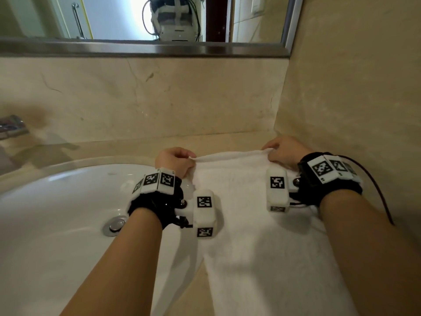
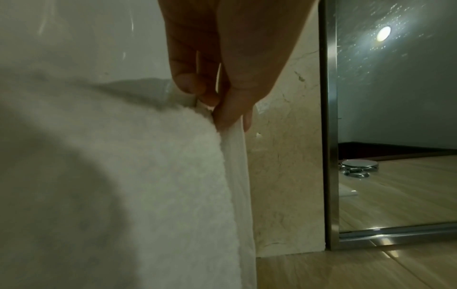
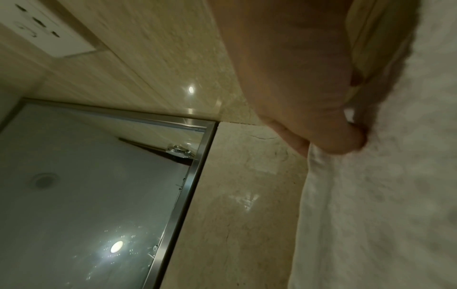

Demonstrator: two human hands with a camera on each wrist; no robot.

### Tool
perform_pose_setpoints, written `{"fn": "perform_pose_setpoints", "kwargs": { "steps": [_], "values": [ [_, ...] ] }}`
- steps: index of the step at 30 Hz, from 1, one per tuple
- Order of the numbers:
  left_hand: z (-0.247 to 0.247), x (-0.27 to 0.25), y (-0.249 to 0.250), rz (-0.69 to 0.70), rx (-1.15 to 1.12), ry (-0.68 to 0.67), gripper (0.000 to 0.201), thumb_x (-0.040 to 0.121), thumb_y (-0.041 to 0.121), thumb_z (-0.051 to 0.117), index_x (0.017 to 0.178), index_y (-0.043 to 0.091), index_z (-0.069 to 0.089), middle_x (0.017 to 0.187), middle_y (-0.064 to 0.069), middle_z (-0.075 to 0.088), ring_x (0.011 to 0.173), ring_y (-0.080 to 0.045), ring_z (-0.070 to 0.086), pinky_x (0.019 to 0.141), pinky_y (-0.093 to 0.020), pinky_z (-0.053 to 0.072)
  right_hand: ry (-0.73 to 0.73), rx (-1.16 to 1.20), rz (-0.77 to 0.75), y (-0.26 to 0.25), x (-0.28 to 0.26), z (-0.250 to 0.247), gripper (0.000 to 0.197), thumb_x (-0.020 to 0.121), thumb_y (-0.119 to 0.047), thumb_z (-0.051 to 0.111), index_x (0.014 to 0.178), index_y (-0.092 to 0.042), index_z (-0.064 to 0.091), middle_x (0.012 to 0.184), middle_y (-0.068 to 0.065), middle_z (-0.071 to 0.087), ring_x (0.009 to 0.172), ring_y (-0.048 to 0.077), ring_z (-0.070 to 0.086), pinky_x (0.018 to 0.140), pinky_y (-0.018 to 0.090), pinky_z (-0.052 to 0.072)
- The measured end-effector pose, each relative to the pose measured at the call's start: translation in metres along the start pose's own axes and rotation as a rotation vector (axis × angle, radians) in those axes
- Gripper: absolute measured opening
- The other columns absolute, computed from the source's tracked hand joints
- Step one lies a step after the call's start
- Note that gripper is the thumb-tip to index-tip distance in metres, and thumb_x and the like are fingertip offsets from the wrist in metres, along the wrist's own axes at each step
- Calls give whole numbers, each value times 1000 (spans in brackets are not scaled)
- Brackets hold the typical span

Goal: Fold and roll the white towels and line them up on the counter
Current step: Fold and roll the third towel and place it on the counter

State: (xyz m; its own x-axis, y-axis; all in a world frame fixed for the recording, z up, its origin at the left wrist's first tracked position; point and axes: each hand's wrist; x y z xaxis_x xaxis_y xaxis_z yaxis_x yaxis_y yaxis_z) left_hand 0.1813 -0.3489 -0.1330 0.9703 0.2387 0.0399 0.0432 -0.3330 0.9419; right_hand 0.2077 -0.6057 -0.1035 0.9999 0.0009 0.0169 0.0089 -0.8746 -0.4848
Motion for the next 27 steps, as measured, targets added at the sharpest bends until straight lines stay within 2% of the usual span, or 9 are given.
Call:
{"fn": "perform_pose_setpoints", "kwargs": {
  "steps": [4,6,9,12,14,17,20,23,27],
  "values": [
    [-5,-3,1,59,76,-34,42,77,-9,54,50,23,60,26,11,44,25,-2,36,37,-13,31,-123,0,-113,-9,-11,-4,52,83,5,50,128,-20,57,133,2,55,122,19,49,95,19,35],
    [-8,-5,2,100,154,-73,42,78,-11,53,51,20,62,30,12,48,31,0,43,35,-9,31,-204,-76,-142,-11,-10,-2,60,82,6,46,132,-27,52,136,0,50,125,20,46,100,21,33],
    [-8,-9,2,166,265,-118,40,80,-13,51,56,15,66,63,4,62,75,-10,60,56,-5,42,-233,-189,-116,-13,-6,0,60,82,-1,44,130,-37,52,134,4,45,125,26,41,110,35,31],
    [-4,-12,1,234,343,-93,48,78,-11,56,49,27,58,85,2,62,86,-13,59,74,-18,41,-227,-214,-92,-16,-7,1,52,82,-8,48,127,-35,51,127,5,43,124,25,35,109,41,30],
    [-4,-11,0,253,330,-72,48,76,-12,57,52,30,57,87,2,63,82,-13,57,71,-17,39,-184,-184,-115,-20,-10,2,39,79,-13,52,114,-29,55,115,3,40,118,21,34,99,34,31],
    [-6,-13,1,297,357,-64,40,77,-11,54,70,28,56,83,7,56,67,-9,49,59,-17,36,-50,-14,-164,-24,-10,4,13,69,-21,53,76,-31,54,101,1,51,97,20,51,79,28,40],
    [-7,-13,2,341,434,-91,35,82,-8,53,95,20,71,91,6,54,77,-11,48,70,-15,35,-34,-15,-190,-21,-9,2,27,74,-1,50,75,-27,59,86,-2,62,84,20,58,74,30,48],
    [-8,-12,1,363,418,-78,29,82,-6,58,92,14,76,84,9,50,74,-7,45,66,-6,29,-4,-57,-193,-21,-10,-4,27,75,1,54,69,-24,63,81,0,65,80,18,60,71,27,49],
    [-11,-11,0,344,420,-79,27,80,-7,58,88,13,76,86,4,52,79,-11,49,66,-7,30,8,-189,-219,-28,-9,-13,34,76,2,59,56,-26,59,68,-5,59,69,15,57,55,21,42]
  ]
}}
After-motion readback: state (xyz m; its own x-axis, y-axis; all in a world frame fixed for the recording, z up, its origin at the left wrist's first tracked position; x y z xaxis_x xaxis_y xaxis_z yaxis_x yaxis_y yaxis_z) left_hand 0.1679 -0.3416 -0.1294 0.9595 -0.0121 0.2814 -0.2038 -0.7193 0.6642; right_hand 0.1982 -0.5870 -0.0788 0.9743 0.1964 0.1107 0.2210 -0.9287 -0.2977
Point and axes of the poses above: each hand's wrist, its own x-axis towards the middle knuckle, its own z-axis out of the palm, y = z × x
